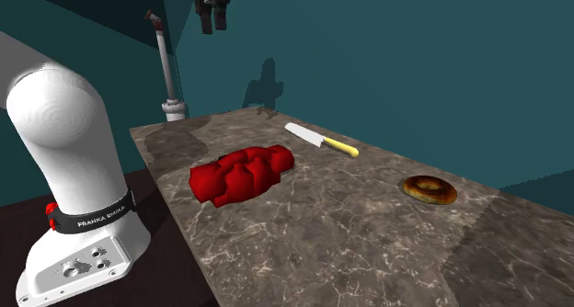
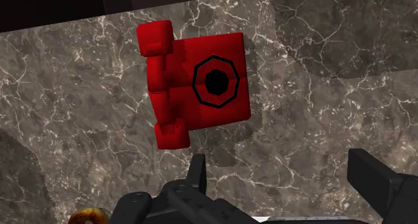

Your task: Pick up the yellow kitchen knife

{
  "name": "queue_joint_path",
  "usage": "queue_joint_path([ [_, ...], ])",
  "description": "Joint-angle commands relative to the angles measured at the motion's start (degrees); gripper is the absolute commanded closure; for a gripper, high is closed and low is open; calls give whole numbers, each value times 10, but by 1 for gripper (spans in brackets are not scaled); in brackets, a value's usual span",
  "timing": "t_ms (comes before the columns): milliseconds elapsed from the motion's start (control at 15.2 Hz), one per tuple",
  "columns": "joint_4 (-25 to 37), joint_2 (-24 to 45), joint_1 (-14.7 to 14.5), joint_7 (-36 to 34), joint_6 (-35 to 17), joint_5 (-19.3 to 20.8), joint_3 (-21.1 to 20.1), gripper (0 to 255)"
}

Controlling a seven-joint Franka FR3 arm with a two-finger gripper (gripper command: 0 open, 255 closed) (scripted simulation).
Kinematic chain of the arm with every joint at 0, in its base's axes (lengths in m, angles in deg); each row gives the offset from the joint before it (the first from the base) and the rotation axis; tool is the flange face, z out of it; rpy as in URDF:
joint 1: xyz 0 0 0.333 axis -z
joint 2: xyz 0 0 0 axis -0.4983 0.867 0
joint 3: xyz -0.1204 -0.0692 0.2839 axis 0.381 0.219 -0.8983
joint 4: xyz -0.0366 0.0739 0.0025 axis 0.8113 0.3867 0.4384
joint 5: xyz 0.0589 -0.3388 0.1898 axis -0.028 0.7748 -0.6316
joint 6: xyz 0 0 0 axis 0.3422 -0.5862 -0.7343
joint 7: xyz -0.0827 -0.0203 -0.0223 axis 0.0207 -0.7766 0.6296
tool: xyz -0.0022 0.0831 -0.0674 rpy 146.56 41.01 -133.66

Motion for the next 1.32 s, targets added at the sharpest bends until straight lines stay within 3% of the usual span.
queue_joint_path([
  [0,0,0,0,0,0,0,0,0],
  [660,-22,154,68,-268,-178,-51,-74,0],
  [1254,22,331,125,-496,-316,-50,-108,0],
])
